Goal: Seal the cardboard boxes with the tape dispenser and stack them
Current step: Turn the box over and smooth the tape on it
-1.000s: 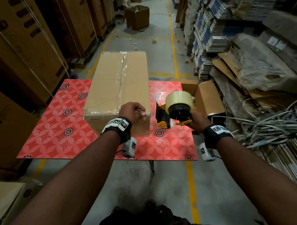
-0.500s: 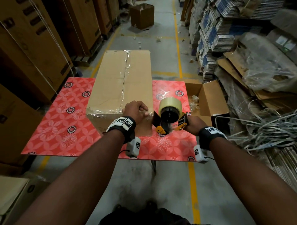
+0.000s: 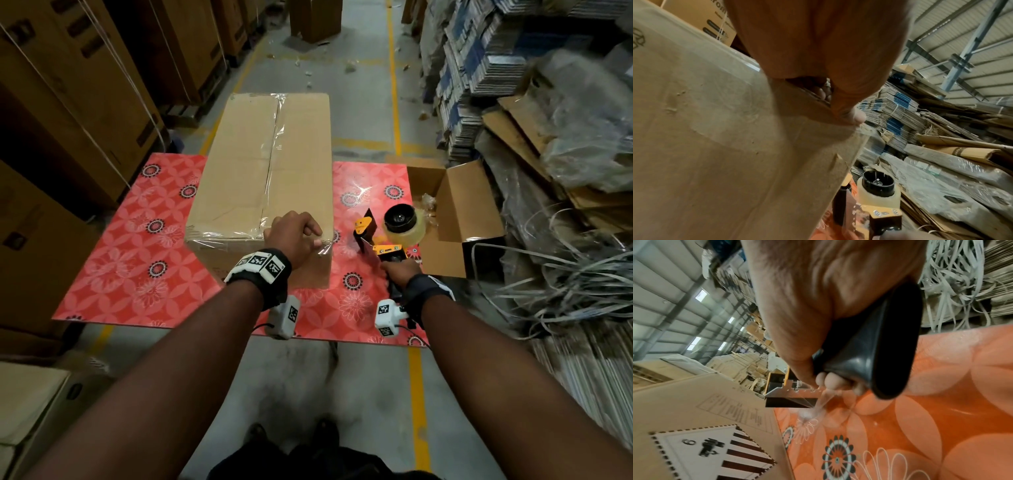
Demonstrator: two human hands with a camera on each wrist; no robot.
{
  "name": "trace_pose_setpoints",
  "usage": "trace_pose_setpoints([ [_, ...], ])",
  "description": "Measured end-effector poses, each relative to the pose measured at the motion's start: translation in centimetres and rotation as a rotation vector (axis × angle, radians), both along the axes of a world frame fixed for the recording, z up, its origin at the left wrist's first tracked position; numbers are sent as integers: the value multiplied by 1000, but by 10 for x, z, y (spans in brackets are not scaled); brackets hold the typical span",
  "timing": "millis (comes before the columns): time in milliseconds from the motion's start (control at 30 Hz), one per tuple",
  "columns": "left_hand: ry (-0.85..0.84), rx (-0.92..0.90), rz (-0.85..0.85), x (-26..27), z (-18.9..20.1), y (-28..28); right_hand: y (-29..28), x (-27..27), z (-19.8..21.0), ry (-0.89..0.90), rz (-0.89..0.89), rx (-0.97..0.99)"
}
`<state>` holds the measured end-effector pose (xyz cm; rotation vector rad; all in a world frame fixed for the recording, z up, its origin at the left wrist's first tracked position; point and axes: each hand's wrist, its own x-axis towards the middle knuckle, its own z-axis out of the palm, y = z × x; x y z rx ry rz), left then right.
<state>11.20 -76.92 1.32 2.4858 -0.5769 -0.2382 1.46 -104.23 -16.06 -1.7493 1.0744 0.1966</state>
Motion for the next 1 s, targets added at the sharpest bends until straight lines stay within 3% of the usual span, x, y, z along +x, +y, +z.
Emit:
trace_pose_setpoints([
  [167,24,-33,-37,6,-5,2,27,2,26,-27,-44,37],
  [367,16,-42,-49,9,-6,1,27,7,16,47,156,16],
  [500,16,-43,-59,9,-7,2,34,-4,45,102,330,-297],
  [567,10,-40,-65,9,-6,2,48,-8,68,-50,353,-350],
  [667,-3,-14,-67,8,-6,2,79,-8,99,-420,302,31],
  [733,-19,1,-78,6,-6,3,99,-3,107,-531,280,168],
  [900,-56,7,-145,4,-5,7,147,13,82,-675,319,46],
  [1000,-48,-7,-199,7,-2,12,164,17,68,-703,246,-49],
])
